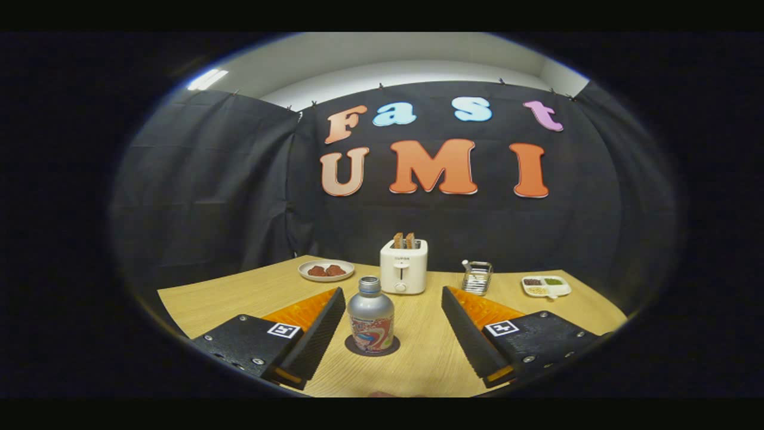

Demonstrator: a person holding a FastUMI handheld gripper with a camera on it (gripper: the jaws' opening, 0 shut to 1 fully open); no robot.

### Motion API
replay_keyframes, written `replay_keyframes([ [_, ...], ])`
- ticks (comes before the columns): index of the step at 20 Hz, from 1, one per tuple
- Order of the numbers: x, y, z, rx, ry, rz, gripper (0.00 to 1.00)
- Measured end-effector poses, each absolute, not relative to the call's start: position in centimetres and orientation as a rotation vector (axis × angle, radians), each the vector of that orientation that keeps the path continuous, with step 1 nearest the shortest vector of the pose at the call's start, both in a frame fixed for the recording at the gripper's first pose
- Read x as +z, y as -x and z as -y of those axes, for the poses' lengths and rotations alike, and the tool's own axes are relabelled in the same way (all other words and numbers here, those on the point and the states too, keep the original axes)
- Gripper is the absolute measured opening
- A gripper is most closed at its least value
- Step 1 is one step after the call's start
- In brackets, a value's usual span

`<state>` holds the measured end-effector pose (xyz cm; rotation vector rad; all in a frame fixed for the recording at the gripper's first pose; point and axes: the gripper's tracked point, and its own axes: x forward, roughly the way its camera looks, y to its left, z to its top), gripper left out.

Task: Take the bottle from table, then pour the juice into the cup, finally place the bottle on the coaster

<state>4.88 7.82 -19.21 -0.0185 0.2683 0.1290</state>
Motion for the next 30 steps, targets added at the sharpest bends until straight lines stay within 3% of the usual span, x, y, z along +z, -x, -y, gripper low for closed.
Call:
replay_keyframes([
  [6, -12.6, -2.7, -4.7, 0.047, 0.014, -0.144, 0.97],
  [14, -10.4, 1.1, -1.1, -0.078, 0.048, -0.074, 0.97],
  [30, -5.7, 3.6, -1.5, -0.068, 0.067, 0.025, 0.96],
])
